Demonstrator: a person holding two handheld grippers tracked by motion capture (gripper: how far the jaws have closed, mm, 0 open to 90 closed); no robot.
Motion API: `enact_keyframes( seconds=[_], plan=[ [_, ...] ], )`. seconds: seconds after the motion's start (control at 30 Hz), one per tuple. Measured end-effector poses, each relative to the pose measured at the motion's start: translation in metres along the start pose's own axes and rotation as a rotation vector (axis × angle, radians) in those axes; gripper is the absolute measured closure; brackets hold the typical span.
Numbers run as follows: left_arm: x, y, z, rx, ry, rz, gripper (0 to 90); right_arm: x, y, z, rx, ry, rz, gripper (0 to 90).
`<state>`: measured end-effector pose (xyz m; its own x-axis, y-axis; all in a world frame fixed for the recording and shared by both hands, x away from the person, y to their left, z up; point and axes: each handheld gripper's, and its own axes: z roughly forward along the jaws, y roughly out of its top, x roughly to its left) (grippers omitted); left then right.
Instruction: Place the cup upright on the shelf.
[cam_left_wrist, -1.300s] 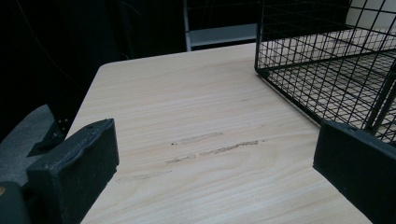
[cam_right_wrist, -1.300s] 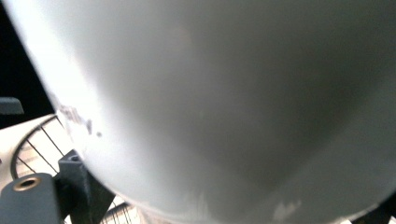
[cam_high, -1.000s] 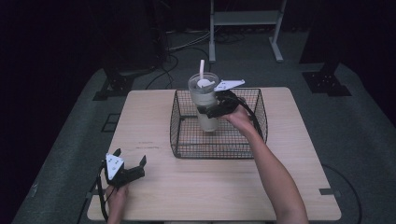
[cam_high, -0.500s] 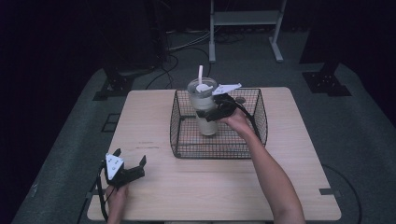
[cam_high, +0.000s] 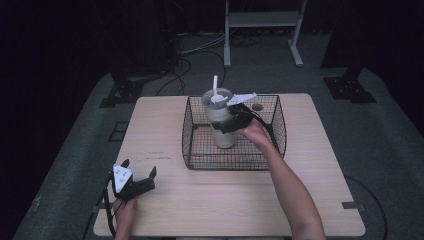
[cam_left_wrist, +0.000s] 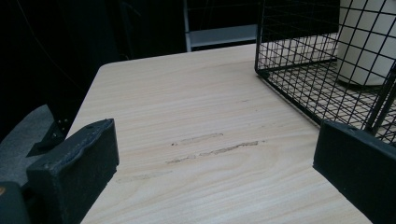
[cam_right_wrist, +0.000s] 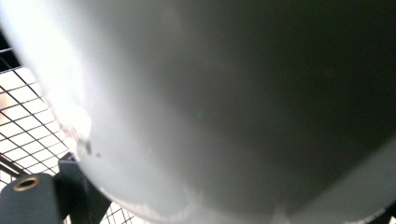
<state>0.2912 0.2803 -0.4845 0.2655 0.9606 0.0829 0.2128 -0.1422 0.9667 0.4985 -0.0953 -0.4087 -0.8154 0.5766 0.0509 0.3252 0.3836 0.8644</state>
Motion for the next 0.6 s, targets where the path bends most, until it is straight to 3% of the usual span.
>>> enact_keyframes(
  seconds=[0.3,0.6],
  plan=[
    [0.0003,0.0,-0.0005,0.006,0.0,0.009,0.0,-0.0015,-0.0056,-0.0027,-0.018,0.001,0.018,8.5],
    [0.0001,-0.0001,-0.0004,0.005,0.001,0.01,0.0,-0.0001,-0.0089,-0.0037,-0.024,0.012,-0.023,8.3]
  ],
)
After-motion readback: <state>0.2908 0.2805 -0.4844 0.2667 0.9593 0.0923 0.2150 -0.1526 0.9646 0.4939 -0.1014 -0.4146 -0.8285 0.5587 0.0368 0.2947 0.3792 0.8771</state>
